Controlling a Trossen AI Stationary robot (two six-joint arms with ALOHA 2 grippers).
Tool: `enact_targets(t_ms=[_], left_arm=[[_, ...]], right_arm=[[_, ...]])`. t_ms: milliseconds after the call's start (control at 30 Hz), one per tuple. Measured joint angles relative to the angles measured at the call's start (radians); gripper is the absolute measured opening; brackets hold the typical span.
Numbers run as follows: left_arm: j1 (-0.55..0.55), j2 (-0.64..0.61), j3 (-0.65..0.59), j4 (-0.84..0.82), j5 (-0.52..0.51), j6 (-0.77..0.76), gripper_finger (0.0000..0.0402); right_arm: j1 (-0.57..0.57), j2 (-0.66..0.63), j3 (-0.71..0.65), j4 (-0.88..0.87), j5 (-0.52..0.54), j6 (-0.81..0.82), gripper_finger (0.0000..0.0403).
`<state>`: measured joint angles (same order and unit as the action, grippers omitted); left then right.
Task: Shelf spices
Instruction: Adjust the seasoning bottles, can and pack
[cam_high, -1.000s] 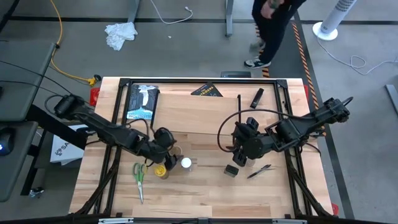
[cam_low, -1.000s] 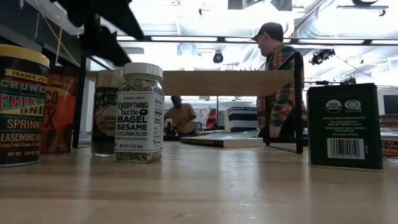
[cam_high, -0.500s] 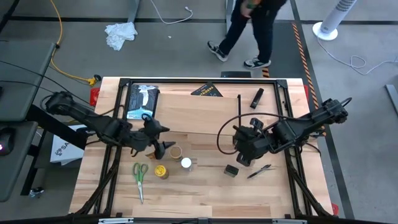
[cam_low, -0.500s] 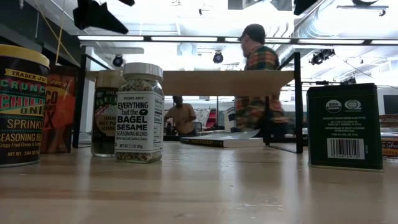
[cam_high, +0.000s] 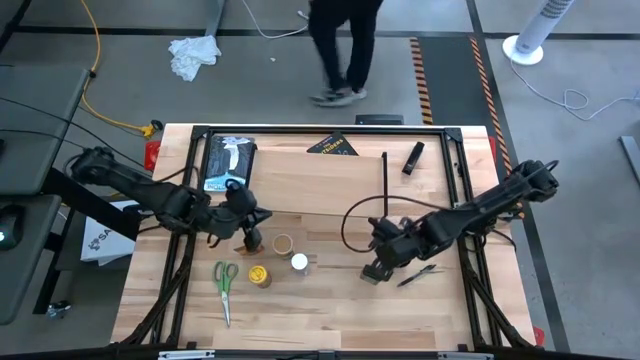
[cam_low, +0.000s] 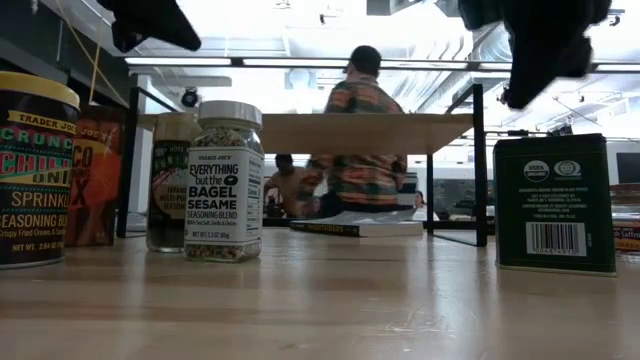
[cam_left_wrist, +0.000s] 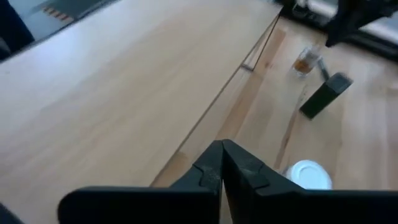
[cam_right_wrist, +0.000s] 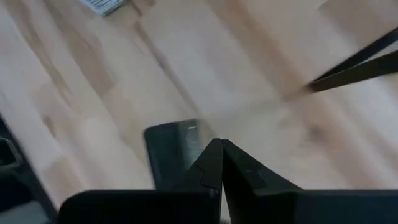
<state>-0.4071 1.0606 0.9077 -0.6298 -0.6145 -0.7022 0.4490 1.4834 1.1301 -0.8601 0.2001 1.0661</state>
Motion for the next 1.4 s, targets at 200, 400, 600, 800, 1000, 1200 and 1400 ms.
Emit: enact_targets(t_ms=[200, 400, 600, 800, 1000, 1200, 1400], left_arm=[[0.015, 0.056, 0.000, 0.008, 0.064, 0.031, 0.0001], [0.015, 0.159, 0.000, 0.029, 0.113, 0.061, 0.0001], [0.021, 0.255, -0.001, 0.059, 0.109, 0.061, 0.0000], [0.070, 0.319, -0.001, 0.046, 0.086, 0.081, 0.0000], [0.173, 0.334, -0.001, 0.041, 0.083, 0.191, 0.0000], [0.297, 0.329, -0.001, 0.057, 0.124, 0.330, 0.0000], [0.363, 0.310, -0.002, 0.068, 0.241, 0.402, 0.0000]], right_arm=[[-0.030, -0.002, -0.059, 0.114, 0.068, 0.080, 0.0000], [-0.105, -0.009, -0.046, 0.082, 0.142, 0.049, 0.0000], [-0.172, -0.008, -0.045, 0.080, 0.141, -0.010, 0.0000], [-0.230, -0.008, -0.045, 0.080, 0.145, -0.073, 0.0000], [-0.292, -0.008, -0.045, 0.083, 0.148, -0.138, 0.0000], [-0.347, -0.008, -0.045, 0.087, 0.145, -0.196, 0.0000], [-0.377, -0.010, -0.045, 0.178, 0.061, -0.292, 0.0000]])
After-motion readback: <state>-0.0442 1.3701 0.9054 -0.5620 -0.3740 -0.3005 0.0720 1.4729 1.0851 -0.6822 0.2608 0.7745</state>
